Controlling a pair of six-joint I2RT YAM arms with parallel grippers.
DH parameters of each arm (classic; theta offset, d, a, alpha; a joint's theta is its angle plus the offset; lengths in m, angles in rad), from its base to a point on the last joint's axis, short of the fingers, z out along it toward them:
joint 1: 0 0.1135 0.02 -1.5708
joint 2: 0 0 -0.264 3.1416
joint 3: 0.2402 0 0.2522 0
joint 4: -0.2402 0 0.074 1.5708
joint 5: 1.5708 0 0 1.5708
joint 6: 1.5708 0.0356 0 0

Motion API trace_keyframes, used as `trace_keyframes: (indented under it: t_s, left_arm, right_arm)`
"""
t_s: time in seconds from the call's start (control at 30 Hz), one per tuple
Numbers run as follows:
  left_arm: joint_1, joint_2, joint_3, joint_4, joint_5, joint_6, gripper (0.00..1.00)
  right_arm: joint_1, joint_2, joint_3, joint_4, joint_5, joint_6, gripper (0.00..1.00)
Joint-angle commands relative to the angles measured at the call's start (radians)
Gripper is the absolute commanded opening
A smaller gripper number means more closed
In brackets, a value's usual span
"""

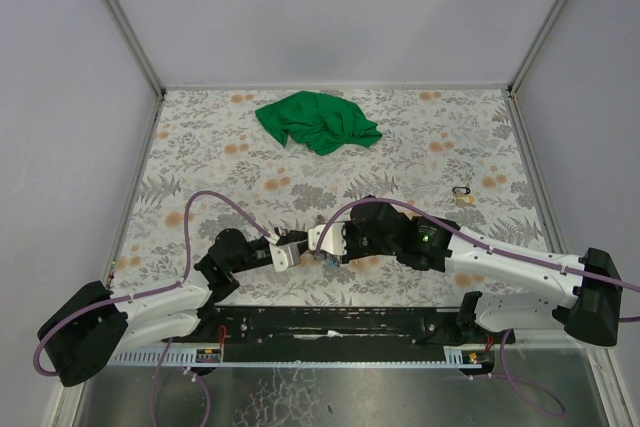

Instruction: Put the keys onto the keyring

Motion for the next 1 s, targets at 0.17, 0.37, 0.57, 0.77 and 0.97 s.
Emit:
trace_keyframes:
  t_s: [0.17, 0.37, 0.57, 0.77, 0.97]
  left_arm:
    - [0.008, -0.015, 0.015, 0.076, -0.003, -0.004, 0.0]
    - [0.008, -0.014, 0.017, 0.072, 0.011, -0.002, 0.0]
    - [0.008, -0.009, 0.019, 0.071, 0.022, -0.002, 0.0]
    - [0.008, -0.009, 0.022, 0.066, 0.034, -0.002, 0.0]
    - [0.008, -0.008, 0.023, 0.065, 0.037, -0.002, 0.0]
  right_arm:
    - [0.009, -0.03, 0.014, 0.018, 0.024, 0.013, 0.0]
    - [0.01, -0.034, 0.01, 0.028, 0.009, 0.01, 0.0]
    - [0.01, -0.033, 0.009, 0.032, -0.002, 0.004, 0.0]
    - [0.011, -0.026, 0.016, 0.033, -0.003, -0.001, 0.0]
    - [0.011, -0.023, 0.019, 0.03, -0.016, -0.005, 0.0]
